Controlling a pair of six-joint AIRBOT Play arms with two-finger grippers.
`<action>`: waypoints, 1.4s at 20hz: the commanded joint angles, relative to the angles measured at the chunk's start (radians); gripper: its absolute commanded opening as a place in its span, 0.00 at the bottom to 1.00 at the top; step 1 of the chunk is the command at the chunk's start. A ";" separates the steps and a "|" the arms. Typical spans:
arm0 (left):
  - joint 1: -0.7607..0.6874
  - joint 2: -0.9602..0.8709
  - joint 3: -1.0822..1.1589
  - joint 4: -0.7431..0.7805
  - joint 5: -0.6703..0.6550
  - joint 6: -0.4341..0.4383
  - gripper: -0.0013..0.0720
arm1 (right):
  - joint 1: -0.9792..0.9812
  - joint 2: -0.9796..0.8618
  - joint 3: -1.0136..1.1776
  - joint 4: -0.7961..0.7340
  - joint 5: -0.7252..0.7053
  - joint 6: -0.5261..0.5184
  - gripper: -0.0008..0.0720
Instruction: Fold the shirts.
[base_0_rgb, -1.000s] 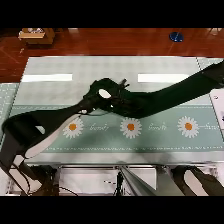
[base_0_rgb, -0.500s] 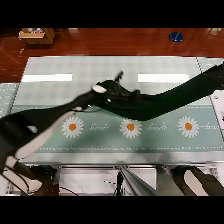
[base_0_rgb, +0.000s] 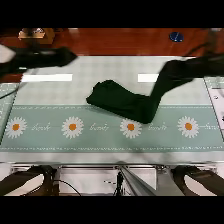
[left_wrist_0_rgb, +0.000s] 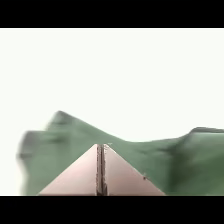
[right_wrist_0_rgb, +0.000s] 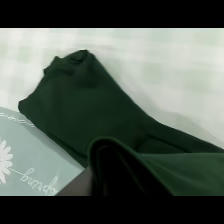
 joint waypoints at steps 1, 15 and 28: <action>0.156 0.163 -0.001 0.130 -0.142 -0.033 0.05 | 0.188 -0.158 0.000 -0.008 -0.203 0.026 0.04; 0.185 0.265 -0.002 0.170 -0.283 -0.032 0.05 | 0.423 -0.364 0.001 0.287 -0.669 0.067 0.57; 0.185 0.236 -0.002 0.370 -0.343 -0.032 0.40 | -0.338 -0.060 -0.280 -0.180 0.147 0.055 0.60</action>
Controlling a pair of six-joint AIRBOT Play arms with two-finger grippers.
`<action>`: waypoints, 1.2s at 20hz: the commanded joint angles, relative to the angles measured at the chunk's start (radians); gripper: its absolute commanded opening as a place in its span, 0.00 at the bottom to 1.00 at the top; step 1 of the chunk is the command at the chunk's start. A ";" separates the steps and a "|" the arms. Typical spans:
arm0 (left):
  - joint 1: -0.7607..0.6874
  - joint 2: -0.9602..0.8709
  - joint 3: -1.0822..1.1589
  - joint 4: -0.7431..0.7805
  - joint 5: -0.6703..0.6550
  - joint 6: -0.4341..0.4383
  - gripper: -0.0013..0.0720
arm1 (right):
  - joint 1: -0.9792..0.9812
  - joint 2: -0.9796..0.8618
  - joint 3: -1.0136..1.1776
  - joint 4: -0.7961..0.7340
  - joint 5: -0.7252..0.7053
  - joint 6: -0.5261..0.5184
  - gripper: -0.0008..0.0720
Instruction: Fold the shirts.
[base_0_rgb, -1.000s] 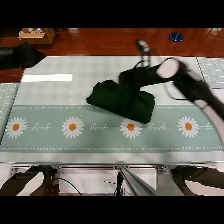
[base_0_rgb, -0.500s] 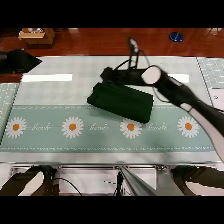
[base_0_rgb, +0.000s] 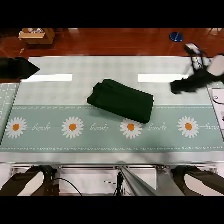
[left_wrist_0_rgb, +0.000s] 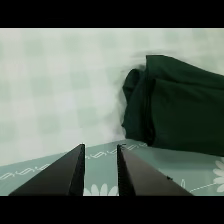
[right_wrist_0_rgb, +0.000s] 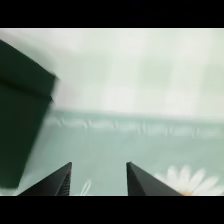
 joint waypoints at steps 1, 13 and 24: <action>0.000 -0.013 0.000 0.022 -0.013 0.001 0.40 | -0.224 0.021 -0.201 0.409 -0.046 -0.049 0.65; 0.000 -0.045 0.000 0.054 -0.029 0.001 0.40 | 0.035 -0.238 -0.438 1.120 -0.499 -0.276 0.63; 0.000 -0.049 0.000 0.054 -0.029 0.001 0.40 | -0.329 0.045 0.081 0.861 -0.090 -0.120 0.04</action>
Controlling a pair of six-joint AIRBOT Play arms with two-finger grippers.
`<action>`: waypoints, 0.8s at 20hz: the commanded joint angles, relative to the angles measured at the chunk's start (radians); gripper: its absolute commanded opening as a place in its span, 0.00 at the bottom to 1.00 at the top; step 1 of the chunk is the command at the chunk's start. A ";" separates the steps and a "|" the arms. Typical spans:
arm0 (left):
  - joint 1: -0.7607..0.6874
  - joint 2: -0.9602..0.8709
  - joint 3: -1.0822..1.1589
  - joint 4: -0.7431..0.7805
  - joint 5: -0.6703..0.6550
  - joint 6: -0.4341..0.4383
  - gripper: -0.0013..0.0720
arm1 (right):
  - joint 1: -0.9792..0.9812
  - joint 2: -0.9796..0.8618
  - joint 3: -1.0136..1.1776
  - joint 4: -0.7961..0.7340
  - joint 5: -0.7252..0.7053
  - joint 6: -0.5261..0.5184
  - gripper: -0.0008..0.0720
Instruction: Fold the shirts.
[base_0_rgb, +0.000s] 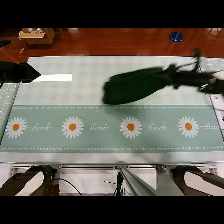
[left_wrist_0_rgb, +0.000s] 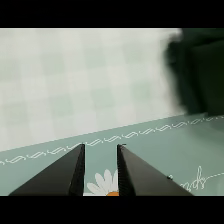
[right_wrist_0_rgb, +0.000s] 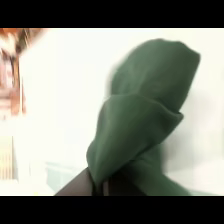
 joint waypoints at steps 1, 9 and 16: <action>0.000 0.000 0.000 0.000 0.000 0.000 0.40 | -0.210 0.124 0.189 -0.220 0.187 0.192 0.04; 0.001 0.000 0.000 0.040 0.001 0.011 0.40 | -0.695 0.222 0.300 -0.968 0.761 0.167 0.04; 0.001 -0.001 0.000 0.183 0.026 0.011 0.40 | -0.846 0.253 0.250 -1.382 0.816 0.204 0.04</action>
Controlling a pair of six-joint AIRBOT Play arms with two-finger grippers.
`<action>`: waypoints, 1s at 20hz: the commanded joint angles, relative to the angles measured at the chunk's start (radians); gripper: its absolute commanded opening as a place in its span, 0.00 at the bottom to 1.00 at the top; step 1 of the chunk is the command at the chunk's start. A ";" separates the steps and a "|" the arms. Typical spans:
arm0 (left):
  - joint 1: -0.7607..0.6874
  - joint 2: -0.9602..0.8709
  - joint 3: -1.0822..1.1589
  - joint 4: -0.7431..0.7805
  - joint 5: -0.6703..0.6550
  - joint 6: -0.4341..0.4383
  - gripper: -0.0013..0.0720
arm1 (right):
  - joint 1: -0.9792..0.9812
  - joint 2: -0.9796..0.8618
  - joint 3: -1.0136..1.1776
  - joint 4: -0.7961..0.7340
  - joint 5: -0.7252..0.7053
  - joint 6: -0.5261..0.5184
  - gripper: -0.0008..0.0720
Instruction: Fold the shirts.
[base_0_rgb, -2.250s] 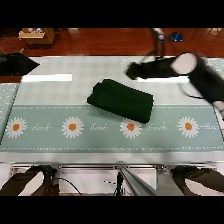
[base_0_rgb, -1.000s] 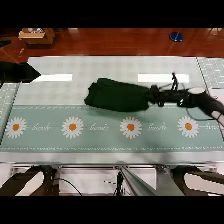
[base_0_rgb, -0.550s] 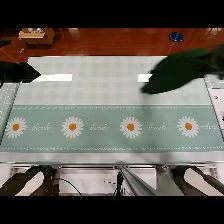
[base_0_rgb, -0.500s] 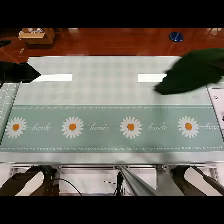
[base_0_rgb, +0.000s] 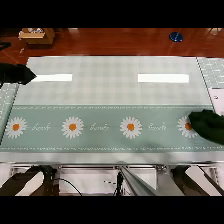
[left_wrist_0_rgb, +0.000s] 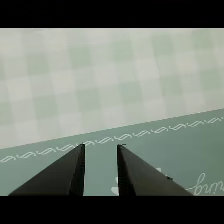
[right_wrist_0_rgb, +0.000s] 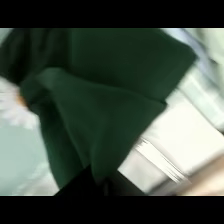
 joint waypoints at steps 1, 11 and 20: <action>0.001 -0.001 0.000 0.069 0.041 0.002 0.40 | -0.077 0.024 -0.063 -0.237 0.046 0.010 0.04; 0.014 -0.095 0.001 0.129 0.118 0.000 0.40 | -0.119 0.054 -0.597 -0.739 0.019 -0.001 0.04; 0.026 -0.121 0.001 0.132 0.126 -0.002 0.38 | -0.360 0.083 -0.682 -0.814 -0.115 0.017 0.54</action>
